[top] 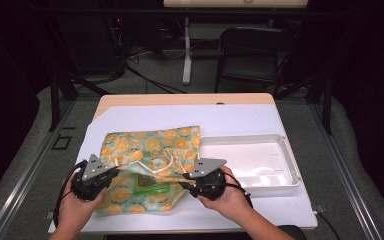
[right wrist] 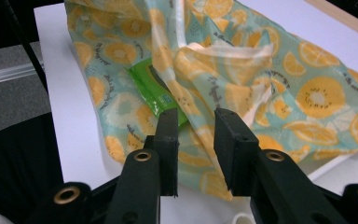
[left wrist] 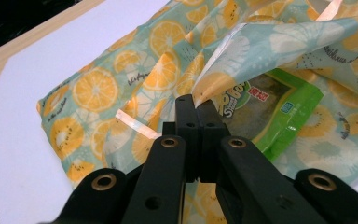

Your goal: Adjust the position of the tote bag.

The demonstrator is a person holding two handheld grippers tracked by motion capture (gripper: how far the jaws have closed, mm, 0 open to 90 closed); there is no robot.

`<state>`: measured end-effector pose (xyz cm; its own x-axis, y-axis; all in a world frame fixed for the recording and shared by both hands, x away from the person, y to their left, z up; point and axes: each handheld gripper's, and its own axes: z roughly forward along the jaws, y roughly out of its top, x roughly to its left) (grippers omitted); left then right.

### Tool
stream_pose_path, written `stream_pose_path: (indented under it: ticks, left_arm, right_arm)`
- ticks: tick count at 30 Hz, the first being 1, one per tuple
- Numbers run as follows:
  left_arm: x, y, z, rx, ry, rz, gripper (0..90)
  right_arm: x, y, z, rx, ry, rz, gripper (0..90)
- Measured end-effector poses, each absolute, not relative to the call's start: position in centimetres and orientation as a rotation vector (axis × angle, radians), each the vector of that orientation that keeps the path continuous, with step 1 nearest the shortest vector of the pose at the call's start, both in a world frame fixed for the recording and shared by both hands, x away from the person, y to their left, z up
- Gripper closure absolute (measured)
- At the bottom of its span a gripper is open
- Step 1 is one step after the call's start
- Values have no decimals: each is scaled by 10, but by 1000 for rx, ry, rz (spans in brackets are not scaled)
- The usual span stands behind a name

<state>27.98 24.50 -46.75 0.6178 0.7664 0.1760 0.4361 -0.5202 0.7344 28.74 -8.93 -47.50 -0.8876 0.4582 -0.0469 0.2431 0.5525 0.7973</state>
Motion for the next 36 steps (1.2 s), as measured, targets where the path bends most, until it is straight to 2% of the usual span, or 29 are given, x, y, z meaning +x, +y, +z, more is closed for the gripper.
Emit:
stream_pose_path:
  ticks: [9, 17, 36]
  left_arm:
    - [293, 239, -451, 2181, 911, 673, 900]
    - [309, 234, -437, 2177, 887, 686, 900]
    - [332, 234, -429, 2144, 908, 694, 900]
  right_arm:
    - [294, -74, -460, 548, 2532, 1217, 724]
    - [302, -63, -449, 525, 2523, 1208, 701]
    - [324, -44, -460, 549, 2549, 1183, 672]
